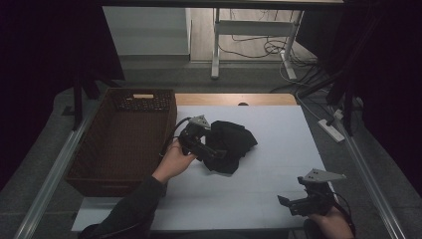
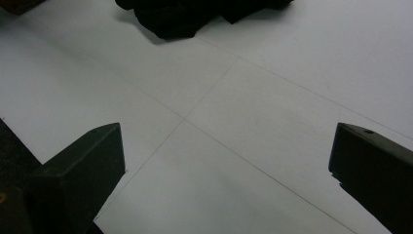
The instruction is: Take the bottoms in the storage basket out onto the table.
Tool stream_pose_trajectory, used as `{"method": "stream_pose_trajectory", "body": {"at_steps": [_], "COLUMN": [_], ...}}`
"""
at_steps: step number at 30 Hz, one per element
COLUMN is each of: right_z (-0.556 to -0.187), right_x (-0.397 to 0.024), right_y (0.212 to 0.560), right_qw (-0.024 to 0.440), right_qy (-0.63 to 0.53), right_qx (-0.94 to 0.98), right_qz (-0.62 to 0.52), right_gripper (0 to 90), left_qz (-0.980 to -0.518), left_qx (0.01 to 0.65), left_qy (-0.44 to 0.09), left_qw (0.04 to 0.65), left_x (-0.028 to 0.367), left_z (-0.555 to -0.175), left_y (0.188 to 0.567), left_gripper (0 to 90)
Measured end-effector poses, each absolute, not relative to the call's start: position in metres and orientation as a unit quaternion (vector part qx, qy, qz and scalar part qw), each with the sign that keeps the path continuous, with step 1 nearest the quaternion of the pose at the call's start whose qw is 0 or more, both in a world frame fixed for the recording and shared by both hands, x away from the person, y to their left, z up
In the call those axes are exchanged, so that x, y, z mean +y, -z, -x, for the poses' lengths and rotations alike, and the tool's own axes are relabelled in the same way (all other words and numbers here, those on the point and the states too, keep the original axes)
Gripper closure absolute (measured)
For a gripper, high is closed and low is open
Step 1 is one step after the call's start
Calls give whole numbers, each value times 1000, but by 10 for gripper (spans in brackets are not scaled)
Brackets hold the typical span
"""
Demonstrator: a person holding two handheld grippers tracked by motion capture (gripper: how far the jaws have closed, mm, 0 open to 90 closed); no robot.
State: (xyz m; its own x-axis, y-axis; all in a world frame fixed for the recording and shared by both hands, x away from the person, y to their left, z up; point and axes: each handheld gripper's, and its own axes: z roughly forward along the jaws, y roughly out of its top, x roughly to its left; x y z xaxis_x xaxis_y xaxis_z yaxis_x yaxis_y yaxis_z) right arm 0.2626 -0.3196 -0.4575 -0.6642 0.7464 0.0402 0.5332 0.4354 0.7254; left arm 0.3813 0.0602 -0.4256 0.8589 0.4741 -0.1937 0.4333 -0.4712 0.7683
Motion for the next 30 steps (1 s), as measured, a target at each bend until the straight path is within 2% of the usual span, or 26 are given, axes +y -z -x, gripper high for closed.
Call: {"method": "stream_pose_trajectory", "body": {"at_steps": [30], "right_z": [-263], "right_x": [-320], "right_y": [457], "right_qw": [144], "right_qy": [-372], "right_qx": [832], "right_qz": [-385], "right_gripper": [3], "left_qz": [-844], "left_qx": [272], "left_qy": [-17], "left_qw": [462], "left_x": [94], "left_z": [-357], "left_y": [415], "left_gripper": [0]}}
